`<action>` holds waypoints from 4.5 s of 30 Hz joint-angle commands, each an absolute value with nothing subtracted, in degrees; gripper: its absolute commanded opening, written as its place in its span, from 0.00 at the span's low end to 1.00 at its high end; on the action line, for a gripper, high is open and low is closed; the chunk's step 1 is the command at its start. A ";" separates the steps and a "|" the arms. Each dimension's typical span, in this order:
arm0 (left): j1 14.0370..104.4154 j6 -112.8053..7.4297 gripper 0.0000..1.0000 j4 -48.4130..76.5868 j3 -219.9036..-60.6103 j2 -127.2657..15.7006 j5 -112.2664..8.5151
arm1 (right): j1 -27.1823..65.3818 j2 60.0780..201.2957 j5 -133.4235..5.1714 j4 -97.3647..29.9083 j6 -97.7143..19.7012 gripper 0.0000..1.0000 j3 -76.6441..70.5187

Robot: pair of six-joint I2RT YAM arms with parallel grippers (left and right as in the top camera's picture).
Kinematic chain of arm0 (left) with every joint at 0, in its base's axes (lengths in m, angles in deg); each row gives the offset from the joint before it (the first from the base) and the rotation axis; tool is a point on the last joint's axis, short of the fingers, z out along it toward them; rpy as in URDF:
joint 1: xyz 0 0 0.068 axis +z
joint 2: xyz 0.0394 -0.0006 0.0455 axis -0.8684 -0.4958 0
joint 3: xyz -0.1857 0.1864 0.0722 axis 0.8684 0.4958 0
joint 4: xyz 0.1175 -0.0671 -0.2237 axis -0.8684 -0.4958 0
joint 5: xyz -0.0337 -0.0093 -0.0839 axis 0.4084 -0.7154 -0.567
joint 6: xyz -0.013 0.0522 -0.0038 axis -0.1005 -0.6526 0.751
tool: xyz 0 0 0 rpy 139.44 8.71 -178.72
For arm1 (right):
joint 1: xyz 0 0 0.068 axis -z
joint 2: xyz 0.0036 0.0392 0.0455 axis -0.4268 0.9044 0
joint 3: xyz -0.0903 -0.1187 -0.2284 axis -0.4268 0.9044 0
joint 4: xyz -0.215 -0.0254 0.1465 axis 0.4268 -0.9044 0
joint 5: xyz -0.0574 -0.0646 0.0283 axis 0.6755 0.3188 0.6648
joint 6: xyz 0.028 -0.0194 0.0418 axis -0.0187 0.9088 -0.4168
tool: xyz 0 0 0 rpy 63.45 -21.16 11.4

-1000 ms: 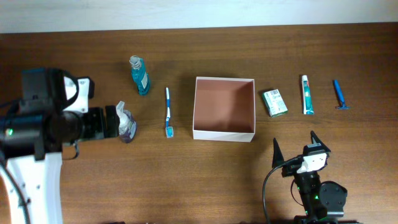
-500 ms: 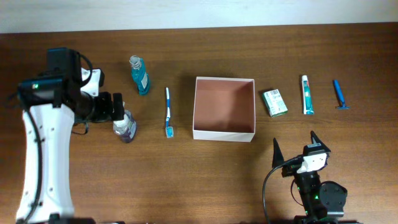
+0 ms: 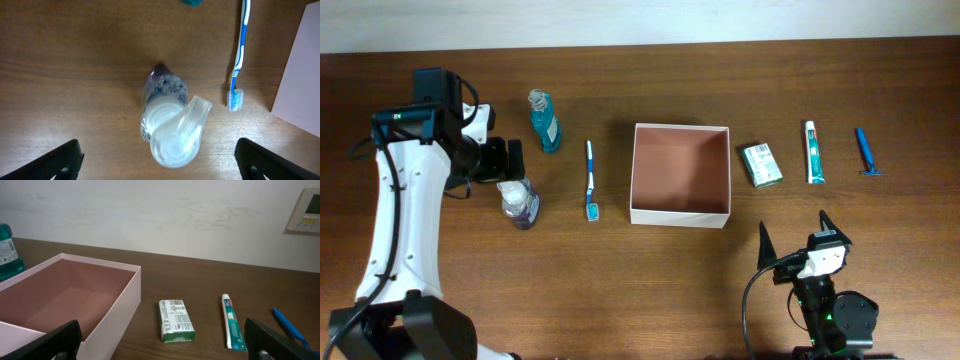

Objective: Pack container
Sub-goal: 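Move the left gripper forward over the clear foam soap bottle, then lower the left gripper and close it around the soap bottle, then lift the soap bottle and carry it right over the pink box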

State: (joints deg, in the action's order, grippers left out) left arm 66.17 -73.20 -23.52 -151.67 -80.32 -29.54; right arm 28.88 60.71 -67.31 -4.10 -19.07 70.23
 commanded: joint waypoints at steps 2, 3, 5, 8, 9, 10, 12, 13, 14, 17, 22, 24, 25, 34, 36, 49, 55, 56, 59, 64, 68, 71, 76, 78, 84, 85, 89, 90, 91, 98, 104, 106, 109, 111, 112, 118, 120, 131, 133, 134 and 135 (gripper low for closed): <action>65.16 -78.40 0.99 -23.28 -151.82 -80.58 -31.46 | 29.14 60.12 -66.78 -4.49 -19.34 0.99 70.50; 64.66 -80.11 1.00 -23.32 -151.82 -80.73 -32.49 | 29.14 60.12 -66.78 -4.49 -19.34 0.99 70.50; 62.89 -82.93 0.99 -23.34 -151.82 -80.91 -33.25 | 29.14 60.12 -66.78 -4.49 -19.34 0.99 70.50; 60.72 -85.90 0.99 -23.28 -151.82 -80.93 -33.08 | 29.14 60.12 -66.78 -4.49 -19.36 0.99 70.50; 60.02 -86.03 0.99 -23.26 -151.82 -80.93 -31.72 | 29.14 60.12 -66.78 -4.49 -19.34 0.99 70.50; 59.65 -86.01 0.99 -23.23 -151.82 -80.93 -30.57 | 29.14 60.12 -66.78 -4.49 -19.34 0.99 70.50; 59.26 -86.01 0.99 -23.23 -151.80 -81.08 -28.60 | 29.14 60.12 -66.78 -4.49 -19.34 0.99 70.50; 59.26 -85.99 0.99 -23.19 -151.82 -81.21 -27.92 | 29.14 60.12 -66.78 -4.49 -19.36 0.99 70.50; 59.30 -86.01 0.99 -23.08 -151.80 -81.48 -27.81 | 29.14 60.12 -66.78 -4.49 -19.34 0.99 70.50; 59.30 -85.81 0.99 -22.84 -151.80 -82.31 -27.61 | 29.14 60.12 -66.78 -4.49 -19.34 0.99 70.50; 59.32 -84.06 0.99 -22.64 -151.80 -84.25 -24.93 | 29.14 60.12 -66.78 -4.49 -19.34 0.99 70.50; 59.30 -84.04 0.99 -22.67 -151.78 -84.97 -24.88 | 29.14 60.12 -66.78 -4.49 -19.34 0.99 70.50; 59.30 -84.04 1.00 -22.69 -151.75 -85.30 -24.88 | 29.14 60.12 -66.78 -4.49 -19.34 0.99 70.50; 59.37 -80.63 0.99 -23.08 -151.71 -88.38 -21.52 | 29.14 60.12 -66.78 -4.49 -19.34 0.99 70.50; 59.37 -80.63 0.99 -23.54 -151.69 -88.60 -21.54 | 29.14 60.12 -66.78 -4.49 -19.34 0.99 70.50; 59.37 -80.65 0.99 -23.12 -151.69 -88.60 -21.45 | 29.14 60.12 -66.78 -4.49 -19.36 0.99 70.50; 59.37 -80.68 0.99 -24.35 -151.69 -88.60 -21.45 | 29.14 60.12 -66.78 -4.49 -19.34 0.99 70.50; 59.37 -80.68 0.99 -24.37 -151.69 -88.60 -21.45 | 29.14 60.12 -66.78 -4.49 -19.36 0.99 70.50; 59.37 -80.70 0.99 -24.37 -151.69 -88.60 -21.43 | 29.14 60.12 -66.78 -4.49 -19.34 0.99 70.50; 59.37 -80.70 0.72 -24.39 -151.69 -88.60 -21.43 | 29.14 60.12 -66.78 -4.49 -19.34 0.99 70.50; 59.37 -80.70 0.65 -24.35 -151.69 -88.60 -21.39 | 29.14 60.12 -66.78 -4.49 -19.34 0.99 70.50; 59.37 -80.70 0.63 -24.35 -151.69 -88.60 -21.19 | 29.14 60.12 -66.78 -4.49 -19.34 0.99 70.50; 59.37 -80.68 0.54 -24.33 -151.69 -88.60 -21.21 | 29.14 60.12 -66.78 -4.49 -19.36 0.99 70.50; 59.61 -80.68 0.53 -24.37 -151.69 -88.60 -21.21 | 29.14 60.12 -66.78 -4.49 -19.34 0.99 70.50; 61.23 -80.65 0.48 -25.49 -151.69 -88.60 -21.23 | 29.14 60.12 -66.78 -4.49 -19.36 0.99 70.50; 61.44 -80.65 0.48 -25.68 -151.69 -88.60 -21.25 | 29.14 60.12 -66.78 -4.49 -19.34 0.99 70.50; 61.69 -80.65 0.48 -25.90 -151.69 -88.60 -21.45 | 29.14 60.12 -66.78 -4.49 -19.36 0.99 70.50; 61.69 -80.65 0.48 -25.90 -151.69 -88.60 -21.47 | 29.14 60.12 -66.78 -4.49 -19.36 0.99 70.50; 61.69 -80.65 0.48 -25.88 -151.69 -88.60 -21.47 | 29.14 60.12 -66.78 -4.49 -19.34 0.99 70.50; 61.66 -80.68 0.38 -25.68 -151.69 -88.60 -21.84 | 29.14 60.12 -66.78 -4.49 -19.34 0.99 70.50; 61.66 -80.68 0.36 -25.66 -151.69 -88.60 -21.93 | 29.14 60.12 -66.78 -4.49 -19.34 0.99 70.50; 61.66 -80.65 0.30 -25.68 -151.69 -88.60 -22.15 | 29.14 60.12 -66.78 -4.49 -19.36 0.99 70.50; 61.66 -80.68 0.29 -25.68 -151.71 -88.60 -22.98 | 29.14 60.12 -66.78 -4.49 -19.34 0.99 70.50; 61.66 -80.65 0.29 -25.70 -151.71 -88.60 -23.00 | 29.14 60.12 -66.78 -4.49 -19.34 0.99 70.50; 61.66 -80.65 0.29 -25.73 -151.71 -88.60 -23.00 | 29.14 60.12 -66.78 -4.49 -19.36 0.99 70.50; 61.66 -80.65 0.28 -25.86 -151.84 -88.58 -23.00 | 29.14 60.12 -66.78 -4.49 -19.34 0.99 70.50; 61.66 -80.65 0.28 -25.90 -152.39 -88.58 -23.00 | 29.14 60.12 -66.78 -4.49 -19.36 0.99 70.50; 60.22 -80.63 0.27 -32.83 -165.79 -88.58 -29.32 | 29.14 60.12 -66.78 -4.49 -19.36 0.99 70.50; 59.13 -80.61 0.27 -33.92 -168.65 -88.58 -30.76 | 29.14 60.12 -66.78 -4.49 -19.36 0.99 70.50; 58.43 -80.57 0.27 -34.42 -170.14 -88.58 -31.46 | 29.14 60.12 -66.78 -4.49 -19.36 0.99 70.50; 57.66 -80.44 0.27 -34.86 -171.56 -88.58 -32.20 | 29.14 60.12 -66.78 -4.49 -19.34 0.99 70.50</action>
State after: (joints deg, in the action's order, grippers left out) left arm 59.59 -80.74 -34.01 -167.21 -88.86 -27.59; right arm 28.88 60.71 -67.31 -4.10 -19.16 70.23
